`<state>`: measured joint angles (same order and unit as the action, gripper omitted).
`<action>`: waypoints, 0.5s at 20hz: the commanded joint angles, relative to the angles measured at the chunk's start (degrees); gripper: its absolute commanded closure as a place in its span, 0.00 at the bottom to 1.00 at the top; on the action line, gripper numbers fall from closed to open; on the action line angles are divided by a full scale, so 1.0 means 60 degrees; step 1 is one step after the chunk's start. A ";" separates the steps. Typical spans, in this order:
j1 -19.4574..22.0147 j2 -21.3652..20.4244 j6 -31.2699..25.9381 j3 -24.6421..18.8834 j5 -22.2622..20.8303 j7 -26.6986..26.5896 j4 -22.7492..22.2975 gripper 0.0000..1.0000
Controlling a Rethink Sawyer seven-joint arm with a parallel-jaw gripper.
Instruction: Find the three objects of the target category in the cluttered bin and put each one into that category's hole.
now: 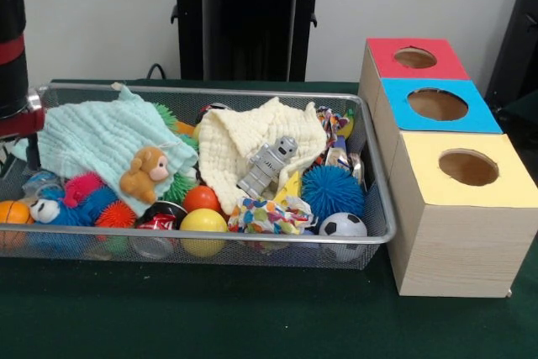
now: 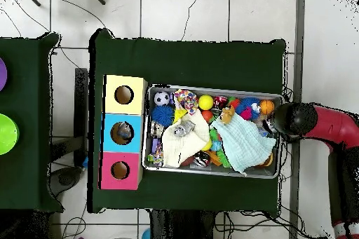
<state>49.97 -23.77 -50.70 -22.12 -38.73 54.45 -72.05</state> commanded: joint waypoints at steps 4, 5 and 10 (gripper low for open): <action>0.0348 0.0520 0.0554 -0.0518 0.0072 -0.0871 -0.0860 0.00; 0.0342 0.0501 0.0580 -0.0516 0.0064 -0.0836 -0.0883 0.00; 0.0294 0.0346 0.0889 -0.0477 -0.0041 -0.0628 -0.1051 0.00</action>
<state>51.39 -22.12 -50.28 -22.21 -38.23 54.45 -73.27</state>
